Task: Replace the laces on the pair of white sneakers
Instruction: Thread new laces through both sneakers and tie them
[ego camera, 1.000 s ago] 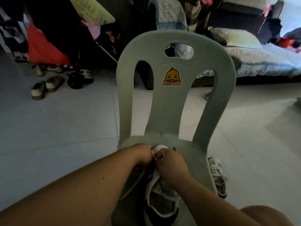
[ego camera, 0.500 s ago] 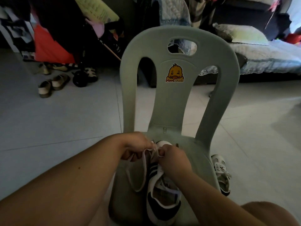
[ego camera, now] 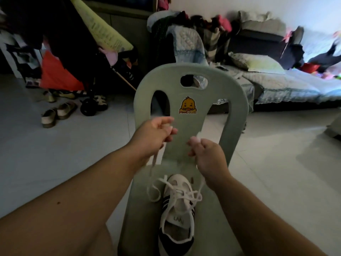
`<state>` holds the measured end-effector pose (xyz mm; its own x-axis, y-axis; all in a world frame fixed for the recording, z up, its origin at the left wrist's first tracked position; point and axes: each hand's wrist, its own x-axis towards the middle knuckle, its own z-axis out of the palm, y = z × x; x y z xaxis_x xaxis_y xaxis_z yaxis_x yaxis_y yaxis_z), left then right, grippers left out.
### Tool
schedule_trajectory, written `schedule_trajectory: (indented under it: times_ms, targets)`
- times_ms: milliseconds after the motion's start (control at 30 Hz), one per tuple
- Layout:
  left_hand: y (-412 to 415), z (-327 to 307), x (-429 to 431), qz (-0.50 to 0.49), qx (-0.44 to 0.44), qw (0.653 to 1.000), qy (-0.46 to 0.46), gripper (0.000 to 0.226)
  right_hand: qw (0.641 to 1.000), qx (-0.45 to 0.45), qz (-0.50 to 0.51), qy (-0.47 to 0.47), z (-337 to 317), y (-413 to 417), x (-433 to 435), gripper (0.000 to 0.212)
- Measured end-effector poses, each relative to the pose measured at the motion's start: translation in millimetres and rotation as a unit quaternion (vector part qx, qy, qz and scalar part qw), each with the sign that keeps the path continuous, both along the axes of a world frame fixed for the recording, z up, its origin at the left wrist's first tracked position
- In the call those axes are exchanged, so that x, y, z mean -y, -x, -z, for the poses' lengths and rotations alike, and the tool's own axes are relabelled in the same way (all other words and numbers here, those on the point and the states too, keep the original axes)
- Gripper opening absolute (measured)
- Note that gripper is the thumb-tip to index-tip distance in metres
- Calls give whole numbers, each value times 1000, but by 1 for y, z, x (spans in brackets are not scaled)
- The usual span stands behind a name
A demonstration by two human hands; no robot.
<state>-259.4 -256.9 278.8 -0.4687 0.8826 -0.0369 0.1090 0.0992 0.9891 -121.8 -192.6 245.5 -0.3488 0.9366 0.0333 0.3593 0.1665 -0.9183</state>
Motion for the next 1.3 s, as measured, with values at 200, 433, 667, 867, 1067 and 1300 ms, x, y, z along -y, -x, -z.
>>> schedule_trajectory:
  times_ms: [200, 433, 667, 867, 1067, 1300]
  targets:
    - [-19, -92, 13, 30, 45, 987, -149, 22, 989, -129, -62, -23, -98, -5, 11, 26]
    - [-36, -148, 35, 44, 1, 980, -196, 21, 979, -134, -79, -128, -167, -6, 36, 36]
    - [-43, -195, 42, 23, -43, 973, -225, 20, 965, -192, -84, -156, -217, -16, 53, 27]
    - [-50, -221, 49, 22, -78, 972, -220, 14, 963, -172, -88, -188, -241, -21, 54, 28]
    - [-52, -227, 50, -6, -43, 979, -201, 10, 968, -155, -94, -176, -249, -25, 54, 23]
    - [-50, -231, 51, -1, -60, 981, -183, 9, 970, -140, -101, -172, -245, -21, 55, 22]
